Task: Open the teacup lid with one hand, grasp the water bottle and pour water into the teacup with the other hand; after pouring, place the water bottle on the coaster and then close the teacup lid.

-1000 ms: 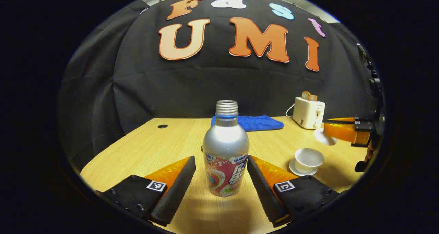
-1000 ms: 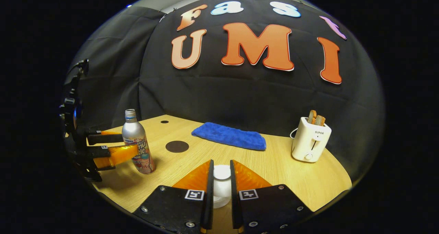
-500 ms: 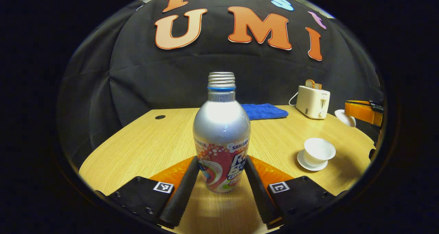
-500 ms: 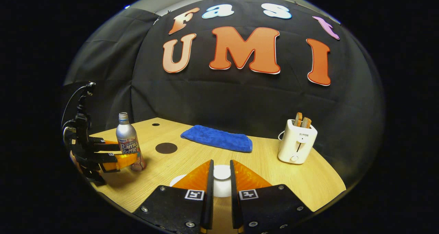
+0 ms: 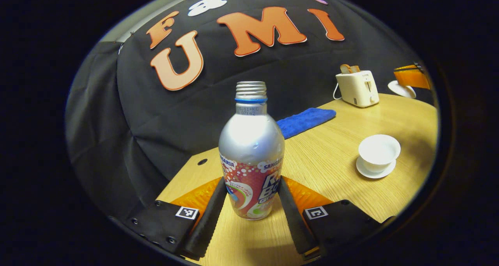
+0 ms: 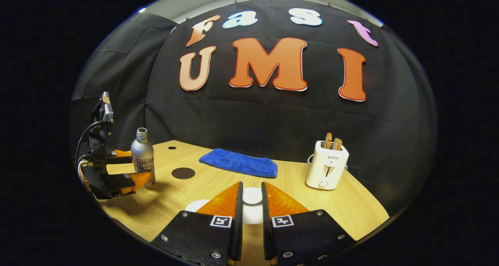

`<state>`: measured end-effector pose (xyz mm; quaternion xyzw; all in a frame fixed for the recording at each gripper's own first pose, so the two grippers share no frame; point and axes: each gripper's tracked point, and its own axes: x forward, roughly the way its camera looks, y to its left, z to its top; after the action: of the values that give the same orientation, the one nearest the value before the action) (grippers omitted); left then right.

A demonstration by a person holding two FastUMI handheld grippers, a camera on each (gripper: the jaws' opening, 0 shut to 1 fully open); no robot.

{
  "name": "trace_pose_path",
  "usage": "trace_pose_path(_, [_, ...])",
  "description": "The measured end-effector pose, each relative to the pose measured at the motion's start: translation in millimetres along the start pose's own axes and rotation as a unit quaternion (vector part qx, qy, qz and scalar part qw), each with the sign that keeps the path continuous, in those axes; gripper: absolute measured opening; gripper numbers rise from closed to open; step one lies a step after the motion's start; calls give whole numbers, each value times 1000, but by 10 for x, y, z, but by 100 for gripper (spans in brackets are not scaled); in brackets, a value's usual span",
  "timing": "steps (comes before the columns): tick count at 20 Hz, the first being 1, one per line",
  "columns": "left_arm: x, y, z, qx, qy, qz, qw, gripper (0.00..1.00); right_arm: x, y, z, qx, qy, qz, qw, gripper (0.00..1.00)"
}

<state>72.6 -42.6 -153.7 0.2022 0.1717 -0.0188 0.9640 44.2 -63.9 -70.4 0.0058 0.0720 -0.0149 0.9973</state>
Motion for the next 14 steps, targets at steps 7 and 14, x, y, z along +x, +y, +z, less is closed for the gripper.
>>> trace_pose_path(7, [-49,-56,188,157,-23,32,987,83,-181,-213,54,11,-10,-15,1000,22])
trace_pose_path(14, [-6,-16,209,260,-27,58,964,83,-291,-303,134,6,-21,-23,1000,22])
